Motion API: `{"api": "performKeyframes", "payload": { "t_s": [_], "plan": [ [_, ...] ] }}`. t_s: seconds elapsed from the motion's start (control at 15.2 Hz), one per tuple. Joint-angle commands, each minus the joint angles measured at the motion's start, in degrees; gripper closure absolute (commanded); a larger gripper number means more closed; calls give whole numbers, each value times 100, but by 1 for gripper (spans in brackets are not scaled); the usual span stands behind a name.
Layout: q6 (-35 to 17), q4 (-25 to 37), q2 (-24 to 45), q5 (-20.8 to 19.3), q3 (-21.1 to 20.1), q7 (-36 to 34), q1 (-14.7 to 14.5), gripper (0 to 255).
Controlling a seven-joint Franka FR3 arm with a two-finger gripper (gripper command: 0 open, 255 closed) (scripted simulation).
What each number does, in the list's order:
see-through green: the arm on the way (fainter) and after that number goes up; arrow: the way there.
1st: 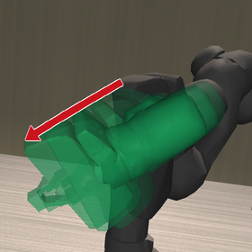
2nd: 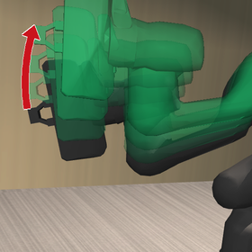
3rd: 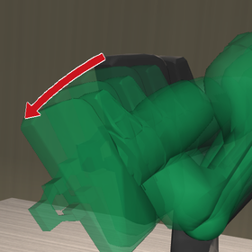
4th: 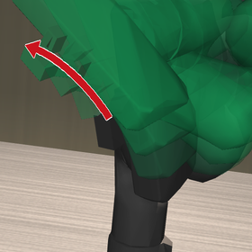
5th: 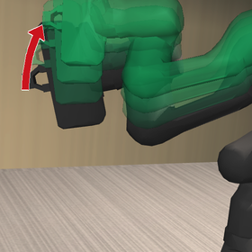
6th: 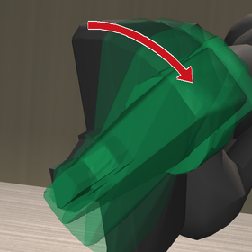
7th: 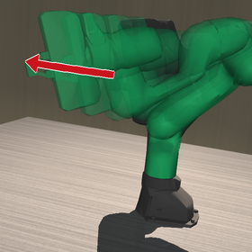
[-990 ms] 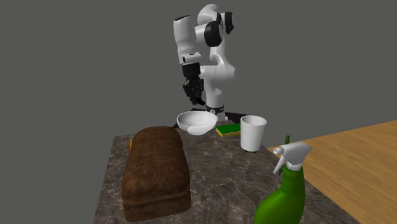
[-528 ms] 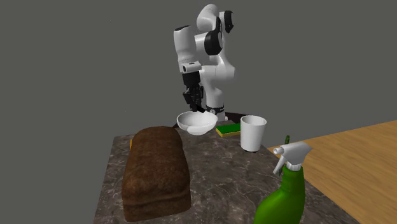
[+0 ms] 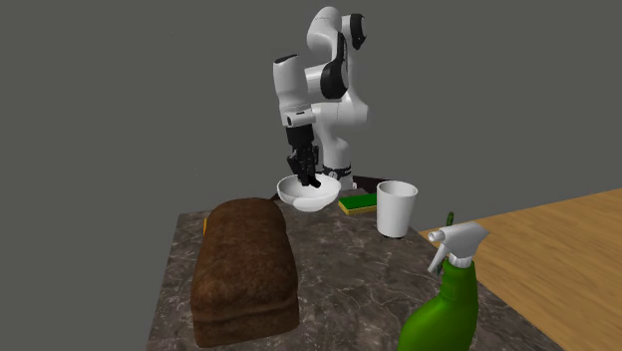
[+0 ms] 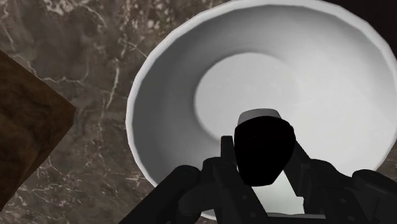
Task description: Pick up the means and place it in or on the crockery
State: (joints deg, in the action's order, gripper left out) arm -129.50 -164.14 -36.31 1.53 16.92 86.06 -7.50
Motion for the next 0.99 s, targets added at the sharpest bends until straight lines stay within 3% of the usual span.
{"api": "performKeyframes", "payload": {
  "t_s": [0.0,0.26,0.33,0.66,0.92],
  "plan": [
    [-19,-14,3,-1,4,5,2,255],
    [-19,-14,3,-1,4,5,2,255],
    [-19,-14,3,-1,4,5,2,0],
    [-19,-14,3,-1,4,5,2,0],
    [938,462,-474,-98,-60,-65,137,0]
  ]
}}
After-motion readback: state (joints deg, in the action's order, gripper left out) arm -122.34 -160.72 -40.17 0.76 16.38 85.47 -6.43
